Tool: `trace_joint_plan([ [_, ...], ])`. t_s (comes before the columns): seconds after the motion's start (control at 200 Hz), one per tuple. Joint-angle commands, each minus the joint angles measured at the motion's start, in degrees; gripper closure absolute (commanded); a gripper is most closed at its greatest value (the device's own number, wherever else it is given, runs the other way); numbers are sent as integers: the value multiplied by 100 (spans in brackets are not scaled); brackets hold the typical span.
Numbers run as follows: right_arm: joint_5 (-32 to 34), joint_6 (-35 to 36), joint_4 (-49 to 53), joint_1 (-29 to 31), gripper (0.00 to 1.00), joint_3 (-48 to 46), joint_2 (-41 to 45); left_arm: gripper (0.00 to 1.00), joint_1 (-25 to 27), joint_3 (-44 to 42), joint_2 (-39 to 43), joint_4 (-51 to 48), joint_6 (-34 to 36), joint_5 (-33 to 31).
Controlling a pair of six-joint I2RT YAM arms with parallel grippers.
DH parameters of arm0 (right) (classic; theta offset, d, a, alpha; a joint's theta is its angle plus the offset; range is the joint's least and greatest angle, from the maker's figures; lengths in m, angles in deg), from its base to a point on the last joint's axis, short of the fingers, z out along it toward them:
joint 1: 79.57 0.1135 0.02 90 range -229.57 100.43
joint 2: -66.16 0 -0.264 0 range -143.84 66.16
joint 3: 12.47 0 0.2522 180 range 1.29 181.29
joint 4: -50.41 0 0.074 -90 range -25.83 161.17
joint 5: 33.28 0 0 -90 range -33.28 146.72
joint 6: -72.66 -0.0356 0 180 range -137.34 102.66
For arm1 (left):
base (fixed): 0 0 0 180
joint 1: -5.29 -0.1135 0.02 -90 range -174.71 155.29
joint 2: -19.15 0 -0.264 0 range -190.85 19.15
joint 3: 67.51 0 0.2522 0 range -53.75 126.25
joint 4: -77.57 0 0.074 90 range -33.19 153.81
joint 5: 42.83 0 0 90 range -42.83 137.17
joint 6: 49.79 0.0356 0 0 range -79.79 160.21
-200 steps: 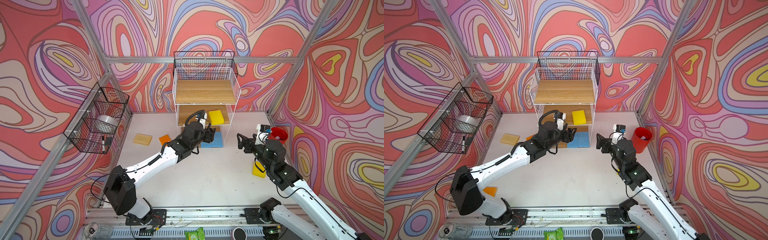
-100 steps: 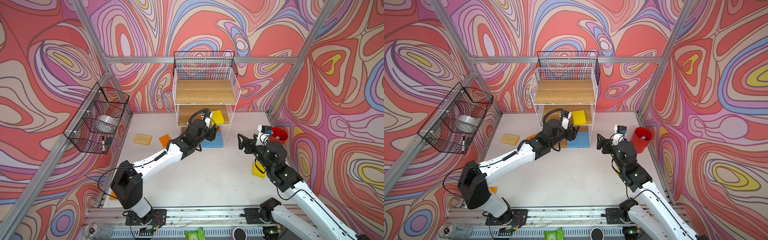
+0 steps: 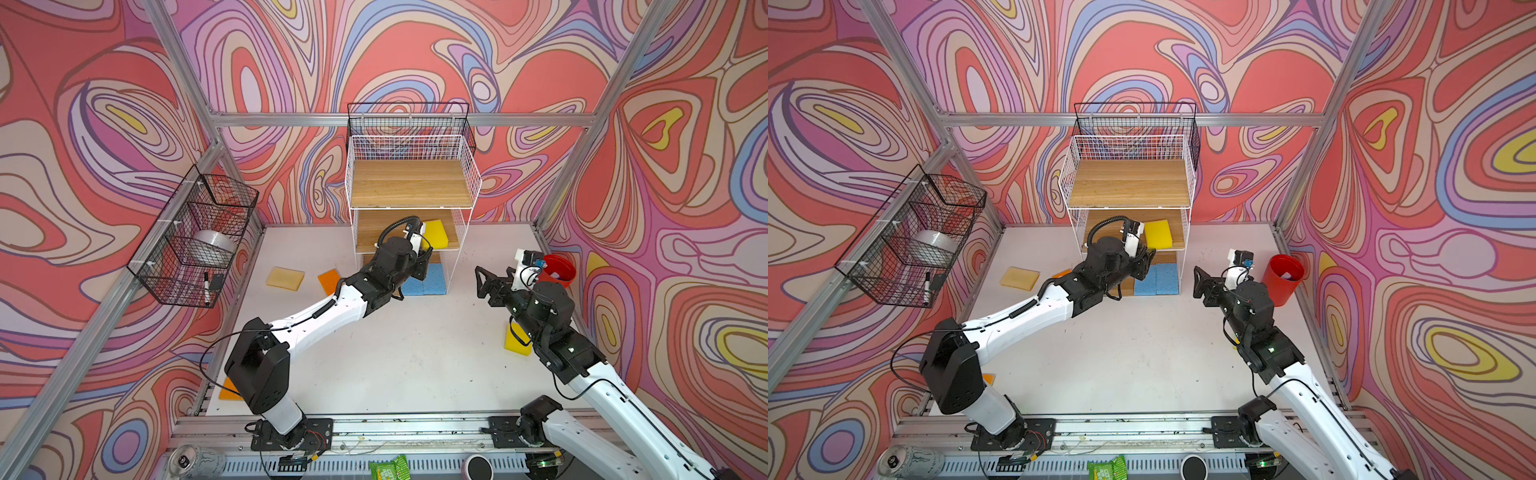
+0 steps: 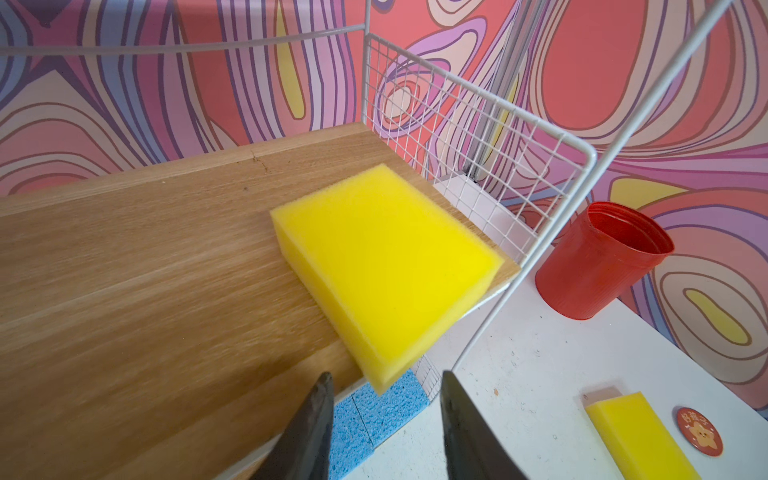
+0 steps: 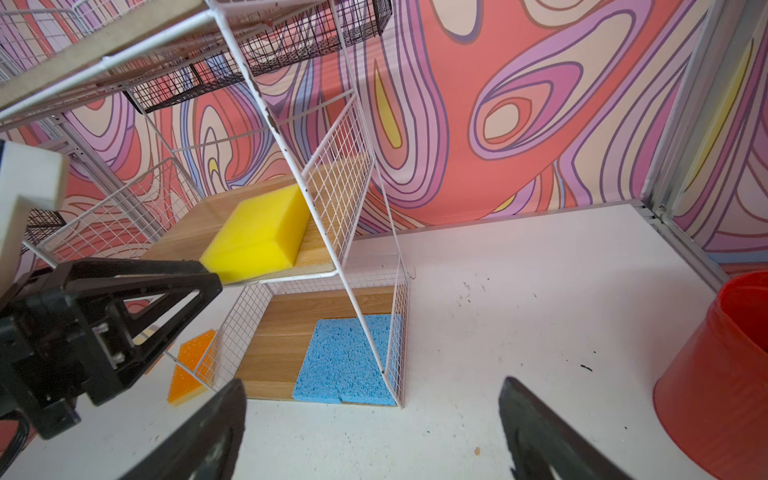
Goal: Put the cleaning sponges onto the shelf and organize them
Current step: 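Push the yellow sponge deeper onto the middle shelf with the left gripper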
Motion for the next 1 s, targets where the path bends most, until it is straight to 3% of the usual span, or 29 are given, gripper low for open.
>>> trace_joint_plan([
  [0.0,-11,-1,-101,-24,2,-82,-18,66,-33,112,-31,160,68,49],
  [0.12,2,-1,-106,-23,2,-90,-30,78,-42,67,-5,203,76,45],
  [0.195,5,-1,-110,-28,2,-89,-33,94,-50,56,-13,205,76,20],
  [0.511,14,3,-108,-21,2,-90,-27,93,-90,24,21,187,107,108],
  [0.996,28,17,-109,-20,2,-101,-23,98,-235,-258,196,500,184,1045],
])
